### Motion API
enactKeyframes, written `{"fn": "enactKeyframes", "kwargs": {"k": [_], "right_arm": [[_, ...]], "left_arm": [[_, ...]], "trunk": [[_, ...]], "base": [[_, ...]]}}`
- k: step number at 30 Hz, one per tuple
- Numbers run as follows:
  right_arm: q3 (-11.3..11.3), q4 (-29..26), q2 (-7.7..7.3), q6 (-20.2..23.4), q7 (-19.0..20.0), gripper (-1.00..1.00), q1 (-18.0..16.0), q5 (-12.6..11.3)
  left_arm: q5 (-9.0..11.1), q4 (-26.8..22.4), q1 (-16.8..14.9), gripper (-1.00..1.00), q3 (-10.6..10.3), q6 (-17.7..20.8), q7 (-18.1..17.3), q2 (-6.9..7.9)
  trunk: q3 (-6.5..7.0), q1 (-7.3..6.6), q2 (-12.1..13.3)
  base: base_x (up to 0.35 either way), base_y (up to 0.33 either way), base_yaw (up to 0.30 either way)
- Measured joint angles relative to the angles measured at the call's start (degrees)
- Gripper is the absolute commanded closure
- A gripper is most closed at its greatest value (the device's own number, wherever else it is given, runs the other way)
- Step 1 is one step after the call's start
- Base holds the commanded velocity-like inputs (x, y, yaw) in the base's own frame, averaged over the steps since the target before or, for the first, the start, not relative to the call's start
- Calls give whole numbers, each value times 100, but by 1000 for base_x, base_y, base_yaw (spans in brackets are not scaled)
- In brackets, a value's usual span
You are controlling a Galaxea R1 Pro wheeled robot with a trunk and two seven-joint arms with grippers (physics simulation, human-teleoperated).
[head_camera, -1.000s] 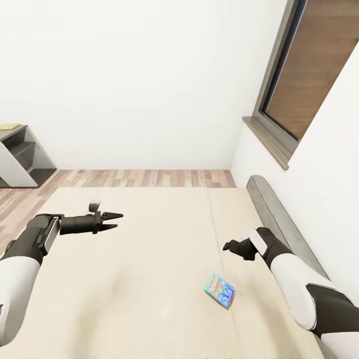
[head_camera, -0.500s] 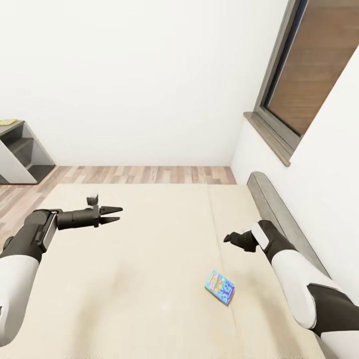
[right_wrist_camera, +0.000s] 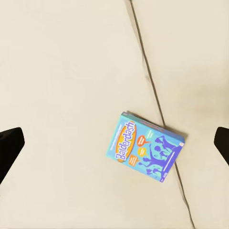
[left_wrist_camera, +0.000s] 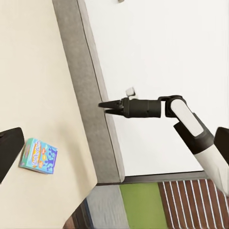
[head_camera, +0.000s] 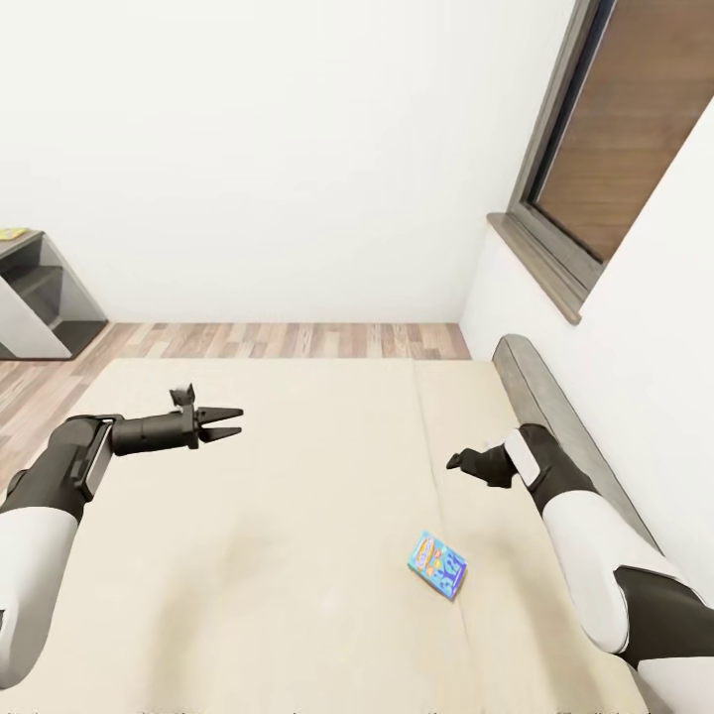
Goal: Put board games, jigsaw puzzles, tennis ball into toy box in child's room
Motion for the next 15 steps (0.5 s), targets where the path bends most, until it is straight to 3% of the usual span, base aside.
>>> {"fn": "enactKeyframes", "kwargs": {"k": [8, 15], "right_arm": [[-6, -217, 0, 190, 0, -100, 0, -13], [-1, -249, 4, 215, 5, -100, 6, -25]], "left_arm": [[0, -19, 0, -100, 23, 1, -42, -25], [8, -338, 0, -100, 16, 23, -46, -81]], "trunk": [[-75, 0, 0], [-141, 0, 0]], "base": [[0, 0, 0], [0, 0, 0]]}}
